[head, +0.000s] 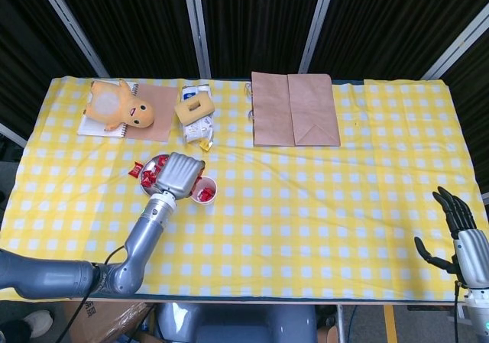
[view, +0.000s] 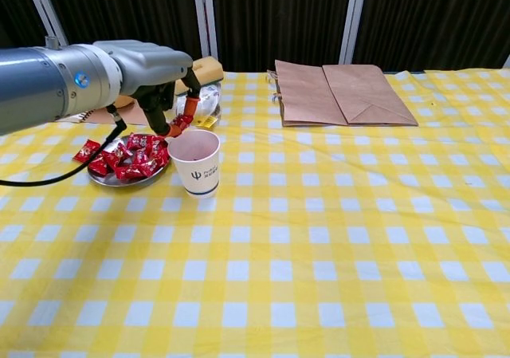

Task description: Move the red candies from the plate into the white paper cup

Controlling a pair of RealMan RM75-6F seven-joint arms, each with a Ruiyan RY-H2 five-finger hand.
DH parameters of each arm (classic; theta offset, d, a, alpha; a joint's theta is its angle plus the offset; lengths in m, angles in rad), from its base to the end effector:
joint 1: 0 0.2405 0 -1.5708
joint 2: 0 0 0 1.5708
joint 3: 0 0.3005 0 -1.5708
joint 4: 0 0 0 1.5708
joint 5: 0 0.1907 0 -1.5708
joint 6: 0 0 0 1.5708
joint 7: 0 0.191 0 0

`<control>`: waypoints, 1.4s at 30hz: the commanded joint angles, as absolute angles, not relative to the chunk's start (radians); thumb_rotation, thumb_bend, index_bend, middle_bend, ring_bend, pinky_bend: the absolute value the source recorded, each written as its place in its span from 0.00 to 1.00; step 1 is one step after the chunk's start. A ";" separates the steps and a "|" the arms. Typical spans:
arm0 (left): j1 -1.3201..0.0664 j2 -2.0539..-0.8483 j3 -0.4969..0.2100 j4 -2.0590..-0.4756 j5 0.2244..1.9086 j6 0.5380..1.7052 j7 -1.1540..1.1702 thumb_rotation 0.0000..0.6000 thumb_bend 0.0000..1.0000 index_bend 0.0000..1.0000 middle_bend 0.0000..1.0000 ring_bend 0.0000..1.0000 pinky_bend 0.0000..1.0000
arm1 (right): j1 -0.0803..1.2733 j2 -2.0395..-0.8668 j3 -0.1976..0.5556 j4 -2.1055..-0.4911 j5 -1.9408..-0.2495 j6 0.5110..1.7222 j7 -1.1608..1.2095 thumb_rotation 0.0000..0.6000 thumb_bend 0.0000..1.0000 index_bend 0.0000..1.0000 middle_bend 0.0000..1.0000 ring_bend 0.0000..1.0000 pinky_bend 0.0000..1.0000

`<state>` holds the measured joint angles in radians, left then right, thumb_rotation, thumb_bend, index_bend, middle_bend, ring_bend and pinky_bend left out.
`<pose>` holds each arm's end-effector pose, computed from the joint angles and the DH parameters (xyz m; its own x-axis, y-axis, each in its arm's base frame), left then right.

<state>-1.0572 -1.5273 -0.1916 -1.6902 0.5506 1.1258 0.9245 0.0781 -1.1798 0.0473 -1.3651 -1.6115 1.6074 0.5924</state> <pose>-0.0839 0.4407 -0.0073 0.6835 0.2004 0.7019 0.7180 -0.3574 -0.5972 -0.3544 -0.2274 0.2072 -0.0012 0.0514 0.9987 -0.9887 -0.1495 0.0065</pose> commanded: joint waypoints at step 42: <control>-0.990 -1.415 -0.119 -1.628 0.477 1.134 0.885 1.00 0.18 0.36 0.97 1.00 1.00 | 0.081 -1.180 0.042 -1.365 -1.621 1.606 0.594 1.00 0.42 0.00 0.00 0.00 0.00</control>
<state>-0.9971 -1.4188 -0.1249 -1.6402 0.4848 1.1389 0.8881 0.0808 -1.1798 0.0416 -1.3646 -1.6206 1.6057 0.5938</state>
